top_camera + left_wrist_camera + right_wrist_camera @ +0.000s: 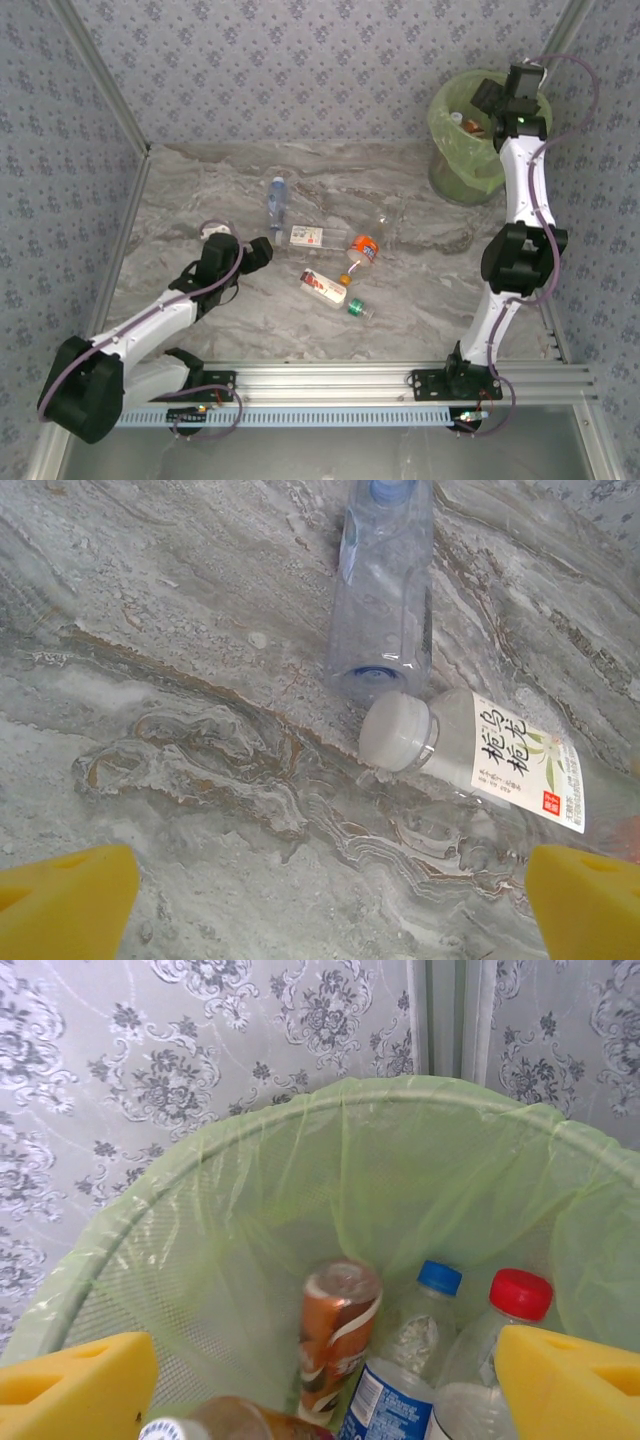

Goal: Put the plastic bottles in the bin

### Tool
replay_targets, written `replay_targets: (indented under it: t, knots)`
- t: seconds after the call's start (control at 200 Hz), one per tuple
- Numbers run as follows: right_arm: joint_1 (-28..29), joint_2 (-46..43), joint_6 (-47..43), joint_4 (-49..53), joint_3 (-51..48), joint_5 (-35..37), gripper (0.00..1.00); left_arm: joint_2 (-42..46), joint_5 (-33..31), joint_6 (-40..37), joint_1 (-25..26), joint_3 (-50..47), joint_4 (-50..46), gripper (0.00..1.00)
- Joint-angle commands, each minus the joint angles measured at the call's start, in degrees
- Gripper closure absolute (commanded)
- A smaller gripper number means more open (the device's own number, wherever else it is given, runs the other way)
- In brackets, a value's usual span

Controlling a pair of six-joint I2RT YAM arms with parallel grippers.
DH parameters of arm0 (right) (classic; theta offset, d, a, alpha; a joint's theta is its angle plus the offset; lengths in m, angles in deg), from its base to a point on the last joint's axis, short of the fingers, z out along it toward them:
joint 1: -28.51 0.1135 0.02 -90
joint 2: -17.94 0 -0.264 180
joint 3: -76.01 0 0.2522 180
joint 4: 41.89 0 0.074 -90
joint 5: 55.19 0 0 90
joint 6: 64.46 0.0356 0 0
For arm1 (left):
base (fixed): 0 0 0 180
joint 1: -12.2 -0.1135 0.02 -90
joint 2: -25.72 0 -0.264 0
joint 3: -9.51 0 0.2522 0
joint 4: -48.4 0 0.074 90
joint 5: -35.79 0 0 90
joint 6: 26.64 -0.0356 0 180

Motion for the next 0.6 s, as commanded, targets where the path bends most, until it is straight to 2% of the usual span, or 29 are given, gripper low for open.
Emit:
replay_targets:
  t: [0.0, 0.335, 0.595]
  knots:
    - [0.46, -4.90, -0.82, -3.80, -3.27, 0.83, 0.10, -0.68, 0.49, -0.70, -0.52, 2.78, 0.38, 0.01]
    - [1.29, -14.19, -1.06, -7.05, -12.94, -1.68, 0.08, -2.61, 1.17, -0.48, -0.66, 3.77, -0.27, 0.01]
    - [4.60, -25.04, -4.38, -8.48, -24.35, -2.75, 0.05, -4.98, 2.81, -0.67, -1.18, 6.91, -2.78, 0.01]
